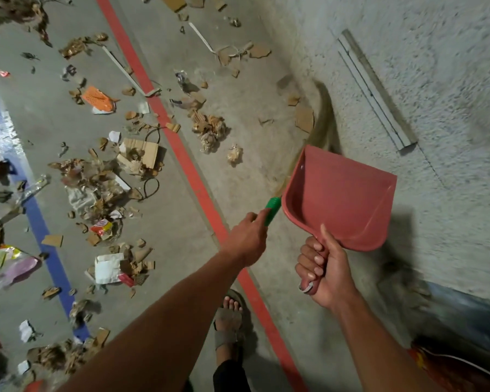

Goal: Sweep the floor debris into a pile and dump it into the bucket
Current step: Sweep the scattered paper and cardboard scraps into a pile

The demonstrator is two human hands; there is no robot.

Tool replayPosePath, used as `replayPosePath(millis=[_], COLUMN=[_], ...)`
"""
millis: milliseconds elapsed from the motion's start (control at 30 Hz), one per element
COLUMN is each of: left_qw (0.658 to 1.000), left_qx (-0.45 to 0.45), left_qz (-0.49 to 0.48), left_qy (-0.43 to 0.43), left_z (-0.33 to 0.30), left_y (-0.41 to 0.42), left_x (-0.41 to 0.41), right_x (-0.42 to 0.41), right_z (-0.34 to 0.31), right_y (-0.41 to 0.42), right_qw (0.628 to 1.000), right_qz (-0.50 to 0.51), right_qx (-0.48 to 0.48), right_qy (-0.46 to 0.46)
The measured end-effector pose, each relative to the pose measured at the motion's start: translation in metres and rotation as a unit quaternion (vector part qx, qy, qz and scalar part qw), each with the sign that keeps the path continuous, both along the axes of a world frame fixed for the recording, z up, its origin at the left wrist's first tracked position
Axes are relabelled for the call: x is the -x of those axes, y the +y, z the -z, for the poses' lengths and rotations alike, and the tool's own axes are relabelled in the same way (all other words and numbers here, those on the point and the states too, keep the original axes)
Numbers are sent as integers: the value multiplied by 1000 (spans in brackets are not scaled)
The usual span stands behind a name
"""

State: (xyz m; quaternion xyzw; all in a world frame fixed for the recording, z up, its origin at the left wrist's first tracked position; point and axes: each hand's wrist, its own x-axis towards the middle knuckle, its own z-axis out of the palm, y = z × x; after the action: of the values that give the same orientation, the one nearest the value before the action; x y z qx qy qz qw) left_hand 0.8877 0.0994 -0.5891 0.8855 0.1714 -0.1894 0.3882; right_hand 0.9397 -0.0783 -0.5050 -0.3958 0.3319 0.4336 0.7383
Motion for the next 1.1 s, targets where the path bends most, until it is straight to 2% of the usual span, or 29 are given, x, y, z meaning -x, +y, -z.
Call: replayPosePath(millis=[100, 167, 267, 433, 533, 633, 733, 800, 867, 967, 1033, 1100], left_qw=[998, 994, 980, 952, 961, 982, 994, 990, 977, 937, 920, 918], left_qx=[-3, 22, 22, 11, 1, 5, -10, -19, -18, -23, -44, -61], left_qz=[19, -64, -186, -301, -276, -187, -103, -104, -177, -327, -370, -379], left_qy=[59, 89, 74, 48, 15, 12, 47, 88, 115, 122, 118, 96], left_z=[19, 26, 23, 0, -9, -10, -1, 11, 21, 26, 18, 6], left_y=[-4, 1, 5, 1, -10, -26, -30, -19, 1, 32, 44, 46], left_x=[-32, -41, -29, 21, 37, 35, 24, 24, 33, 62, 78, 88], right_x=[5, 12, 26, 43, 43, 37, 35, 36, 38, 46, 49, 51], right_z=[9, 14, 18, 5, -1, -2, 2, 8, 13, 17, 16, 15], right_y=[-17, -25, -33, -31, -31, -33, -32, -31, -28, -19, -13, -7], right_qw=[1000, 1000, 1000, 999, 1000, 1000, 1000, 1000, 1000, 999, 999, 999], right_qz=[0, -6, -5, 21, 14, 2, -13, -21, -29, -41, -42, -44], right_qx=[12, 13, 12, 5, 2, 8, 13, 12, 4, -1, -7, -18], right_qy=[-1, 2, 11, 27, 24, 10, 3, 3, 7, 15, 18, 23])
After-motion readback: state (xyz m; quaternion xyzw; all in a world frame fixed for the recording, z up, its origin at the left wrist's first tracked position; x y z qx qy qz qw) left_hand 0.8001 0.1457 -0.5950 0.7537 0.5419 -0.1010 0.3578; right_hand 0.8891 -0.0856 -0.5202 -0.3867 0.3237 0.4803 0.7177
